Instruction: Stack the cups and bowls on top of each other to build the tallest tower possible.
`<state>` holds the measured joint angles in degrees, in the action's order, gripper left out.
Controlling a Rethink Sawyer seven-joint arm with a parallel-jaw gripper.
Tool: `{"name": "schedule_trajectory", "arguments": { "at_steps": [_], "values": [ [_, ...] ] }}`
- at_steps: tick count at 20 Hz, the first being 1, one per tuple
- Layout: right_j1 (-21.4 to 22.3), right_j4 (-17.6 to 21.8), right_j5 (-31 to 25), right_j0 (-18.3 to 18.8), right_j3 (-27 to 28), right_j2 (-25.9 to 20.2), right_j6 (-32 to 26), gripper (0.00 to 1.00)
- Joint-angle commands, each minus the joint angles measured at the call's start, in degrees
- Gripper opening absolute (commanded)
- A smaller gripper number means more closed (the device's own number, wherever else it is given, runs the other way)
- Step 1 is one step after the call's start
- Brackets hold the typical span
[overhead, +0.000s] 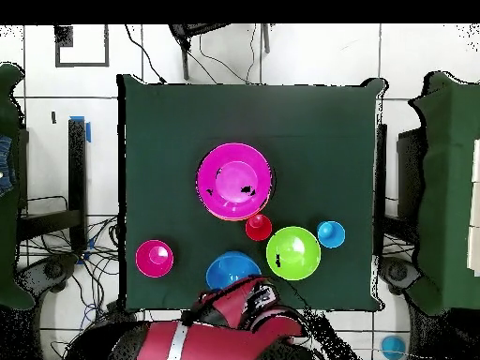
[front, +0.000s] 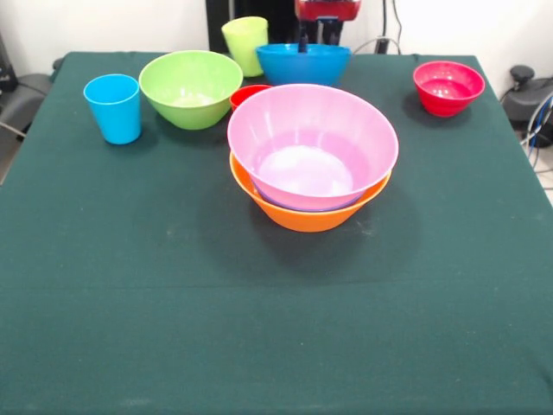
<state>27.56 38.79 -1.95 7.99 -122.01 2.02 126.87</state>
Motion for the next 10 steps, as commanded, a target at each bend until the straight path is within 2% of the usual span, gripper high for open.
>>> {"name": "schedule_trajectory", "arguments": {
  "at_steps": [1, 7, 10],
  "values": [
    [-7.5, 2.5, 4.5, -1.1, 10.7, -0.4, 2.0, 1.0],
    [-7.9, 2.2, 4.5, -1.1, 11.2, -0.8, 1.6, 1.0],
    [-6.8, 2.0, 3.0, 0.4, 10.8, -2.3, 0.9, 1.0]
  ]
}}
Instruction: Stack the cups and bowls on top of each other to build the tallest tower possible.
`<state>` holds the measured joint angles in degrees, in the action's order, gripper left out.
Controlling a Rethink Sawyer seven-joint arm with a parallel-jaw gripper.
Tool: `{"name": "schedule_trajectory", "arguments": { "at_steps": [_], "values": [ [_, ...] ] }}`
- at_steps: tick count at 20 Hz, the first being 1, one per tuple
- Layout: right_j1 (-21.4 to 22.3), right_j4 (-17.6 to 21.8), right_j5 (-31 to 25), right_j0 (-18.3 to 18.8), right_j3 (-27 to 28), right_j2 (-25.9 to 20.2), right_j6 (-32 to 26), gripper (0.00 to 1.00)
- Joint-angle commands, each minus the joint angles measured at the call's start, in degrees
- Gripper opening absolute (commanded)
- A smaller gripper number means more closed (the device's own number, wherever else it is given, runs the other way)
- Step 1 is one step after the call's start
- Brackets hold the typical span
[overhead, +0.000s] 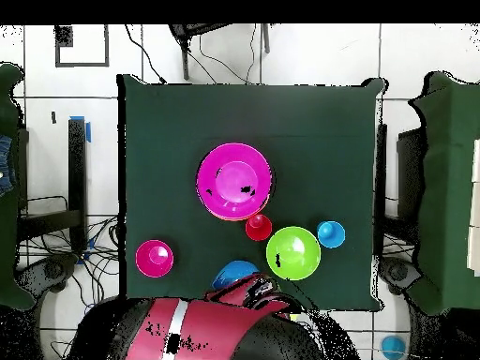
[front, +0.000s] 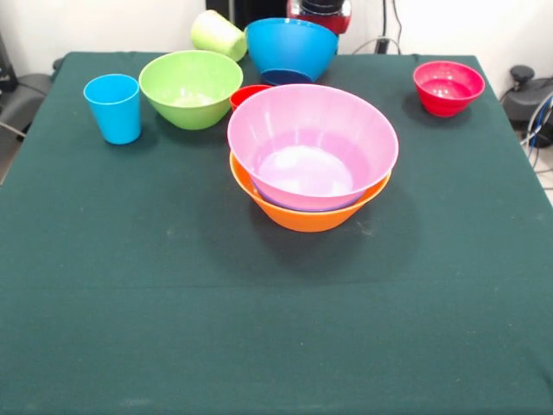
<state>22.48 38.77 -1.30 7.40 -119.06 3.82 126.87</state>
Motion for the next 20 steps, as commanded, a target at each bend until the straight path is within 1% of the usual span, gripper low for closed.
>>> {"name": "schedule_trajectory", "arguments": {
  "at_steps": [1, 2, 3, 8, 9, 11, 20],
  "values": [
    [-1.6, 1.8, 2.0, 1.2, 7.9, -4.5, 0.9, 1.0],
    [-1.4, 1.7, 1.9, 1.0, 8.0, -4.5, 0.9, 1.0],
    [-1.1, 3.8, 3.1, -0.6, 8.9, -3.8, -0.5, 0.0],
    [-0.4, 3.3, 0.2, 1.2, 8.5, -5.8, -1.4, 0.0],
    [-0.1, 3.3, -0.7, 2.2, 8.2, -6.7, -2.0, 0.0],
    [0.0, 3.2, -1.0, 2.8, 8.1, -7.4, -2.1, 0.0],
    [0.3, 3.0, -1.9, 3.8, 7.6, -8.4, -2.3, 0.0]
  ]
}}
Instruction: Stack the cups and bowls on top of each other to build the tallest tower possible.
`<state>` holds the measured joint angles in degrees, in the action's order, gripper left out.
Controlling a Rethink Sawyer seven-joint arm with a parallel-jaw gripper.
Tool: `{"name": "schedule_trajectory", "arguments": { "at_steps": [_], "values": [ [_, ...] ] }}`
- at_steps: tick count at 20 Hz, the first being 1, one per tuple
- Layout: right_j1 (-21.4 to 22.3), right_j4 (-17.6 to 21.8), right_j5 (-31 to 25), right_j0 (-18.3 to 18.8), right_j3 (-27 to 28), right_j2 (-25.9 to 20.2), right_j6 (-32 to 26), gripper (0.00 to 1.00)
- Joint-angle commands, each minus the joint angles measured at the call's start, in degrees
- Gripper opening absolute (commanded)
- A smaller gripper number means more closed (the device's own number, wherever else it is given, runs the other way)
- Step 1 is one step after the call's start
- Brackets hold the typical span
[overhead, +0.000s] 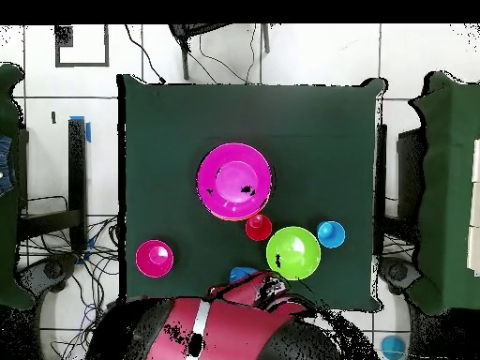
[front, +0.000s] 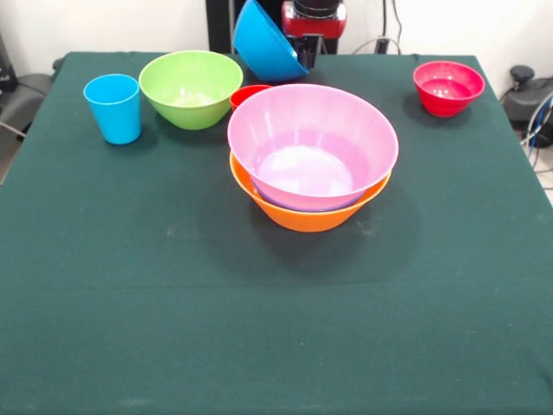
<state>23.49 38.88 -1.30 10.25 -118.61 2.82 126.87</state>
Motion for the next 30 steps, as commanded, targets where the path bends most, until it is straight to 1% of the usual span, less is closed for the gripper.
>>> {"name": "schedule_trajectory", "arguments": {
  "at_steps": [1, 7, 9, 11, 13, 16, 20, 22, 23, 24, 25, 28, 30],
  "values": [
    [-0.7, 2.9, -1.9, 1.0, 7.2, -7.5, -2.3, 0.0],
    [-0.5, 3.0, -1.7, 1.2, 7.0, -7.5, -2.2, 0.0],
    [-0.3, 3.0, -2.3, 0.7, 7.2, -7.1, -2.4, 0.0],
    [0.3, 3.8, 0.0, -0.8, 7.7, -5.7, -1.8, 0.0],
    [0.8, 4.4, 1.1, -1.2, 7.7, -5.6, -1.7, 0.0],
    [1.5, 3.6, -0.7, -1.2, 7.6, -5.9, -1.5, 0.0],
    [2.6, 3.3, -3.2, 0.0, 7.2, -7.9, -2.6, 0.0],
    [3.3, 2.7, -4.6, 1.4, 6.8, -9.7, -3.1, 0.0],
    [3.7, 2.5, -6.6, 2.0, 6.7, -10.9, -4.4, 0.0],
    [3.9, 2.2, -7.2, 2.3, 6.4, -11.3, -4.5, 0.0],
    [4.1, 2.8, -6.5, 2.5, 6.4, -11.9, -4.3, 1.0],
    [4.4, 3.2, -5.1, 3.3, 6.2, -12.8, -3.8, 1.0],
    [4.8, 2.9, -6.7, 4.7, 5.8, -14.5, -4.6, 1.0]
  ]
}}
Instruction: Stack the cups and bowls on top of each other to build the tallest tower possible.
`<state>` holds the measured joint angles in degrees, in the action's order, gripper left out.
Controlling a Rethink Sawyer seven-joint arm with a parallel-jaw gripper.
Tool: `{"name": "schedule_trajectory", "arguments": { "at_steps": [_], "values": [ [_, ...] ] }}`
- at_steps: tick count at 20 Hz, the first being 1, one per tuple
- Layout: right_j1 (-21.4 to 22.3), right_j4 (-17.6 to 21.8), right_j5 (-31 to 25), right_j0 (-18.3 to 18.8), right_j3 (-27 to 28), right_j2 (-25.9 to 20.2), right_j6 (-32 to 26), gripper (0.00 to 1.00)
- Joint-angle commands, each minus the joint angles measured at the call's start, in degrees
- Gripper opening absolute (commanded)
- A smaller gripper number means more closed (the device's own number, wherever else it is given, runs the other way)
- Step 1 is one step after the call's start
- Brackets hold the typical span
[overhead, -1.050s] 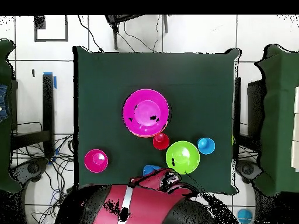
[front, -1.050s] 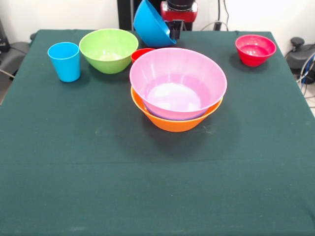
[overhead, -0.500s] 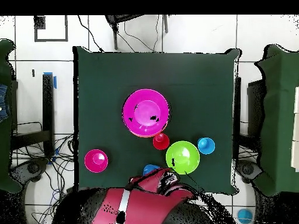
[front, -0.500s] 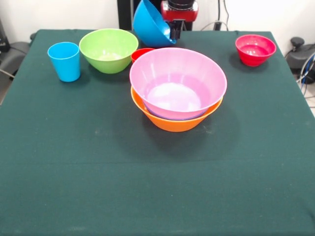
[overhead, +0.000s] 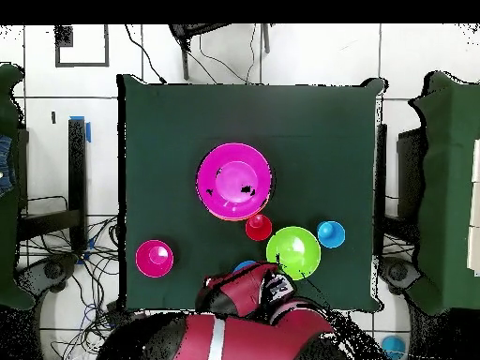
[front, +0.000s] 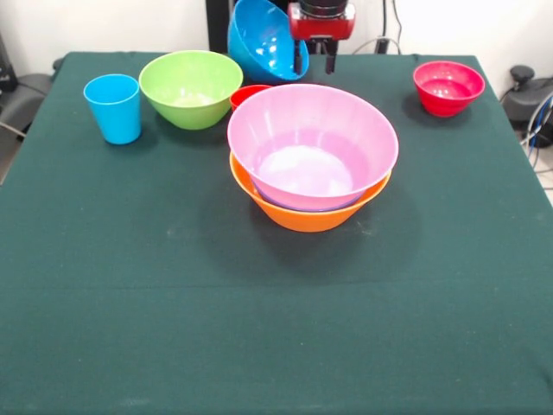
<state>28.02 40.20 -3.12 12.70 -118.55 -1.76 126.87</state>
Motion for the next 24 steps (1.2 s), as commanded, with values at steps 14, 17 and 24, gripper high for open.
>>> {"name": "schedule_trajectory", "arguments": {
  "at_steps": [14, 17, 24],
  "values": [
    [1.9, 4.4, -6.8, 6.3, 4.0, -13.5, -7.6, 0.0],
    [3.0, 4.9, -8.1, 7.8, 3.2, -14.4, -8.4, 0.0],
    [4.5, 4.0, -11.6, 9.2, 2.4, -16.0, -8.7, 0.0]
  ]
}}
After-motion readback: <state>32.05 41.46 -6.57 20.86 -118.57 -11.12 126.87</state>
